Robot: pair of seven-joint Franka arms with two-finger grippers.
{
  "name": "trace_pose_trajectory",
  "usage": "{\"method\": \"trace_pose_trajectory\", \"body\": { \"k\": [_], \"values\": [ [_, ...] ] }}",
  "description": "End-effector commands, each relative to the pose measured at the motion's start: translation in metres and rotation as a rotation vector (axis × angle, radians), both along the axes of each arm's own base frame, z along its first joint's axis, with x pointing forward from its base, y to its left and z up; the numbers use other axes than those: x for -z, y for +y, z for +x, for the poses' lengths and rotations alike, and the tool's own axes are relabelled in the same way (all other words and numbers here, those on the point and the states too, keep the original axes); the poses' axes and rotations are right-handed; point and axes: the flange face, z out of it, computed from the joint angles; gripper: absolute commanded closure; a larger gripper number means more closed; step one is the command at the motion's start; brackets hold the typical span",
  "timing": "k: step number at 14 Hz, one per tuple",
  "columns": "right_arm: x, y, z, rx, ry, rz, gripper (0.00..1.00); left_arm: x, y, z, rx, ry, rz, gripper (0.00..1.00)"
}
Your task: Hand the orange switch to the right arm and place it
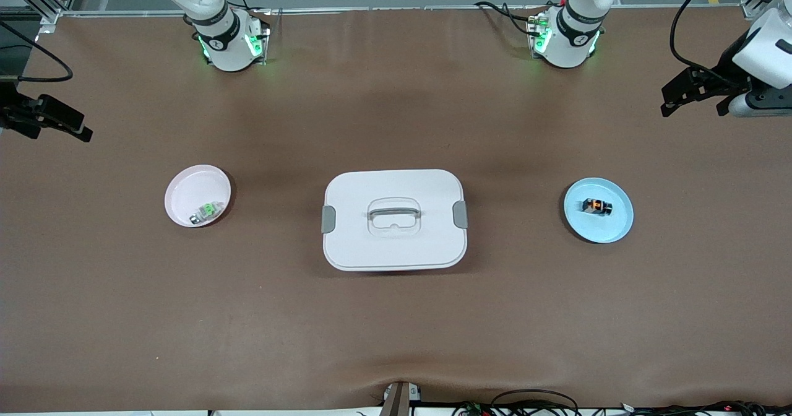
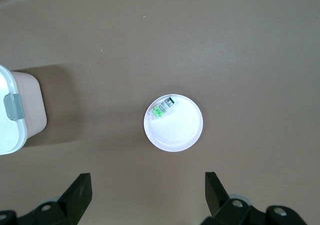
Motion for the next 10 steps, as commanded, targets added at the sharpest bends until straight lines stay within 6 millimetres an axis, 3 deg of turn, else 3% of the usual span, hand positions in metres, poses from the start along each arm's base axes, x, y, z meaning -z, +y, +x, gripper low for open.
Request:
{"method": "trace_pose_trajectory", "body": {
  "k": [1, 10],
  "values": [
    [-0.0063, -0.0009, -0.0044, 0.005, -0.014, 0.0, 0.0, -0.0051, -0.0011, 0.0018, 0.017, 0.008, 0.002, 0.0],
    [-0.0067, -0.0025, -0.004, 0.008, -0.018, 0.001, 0.0, -0.0035, -0.0012, 0.0093, 0.015, 0.011, -0.019, 0.0]
  ]
}}
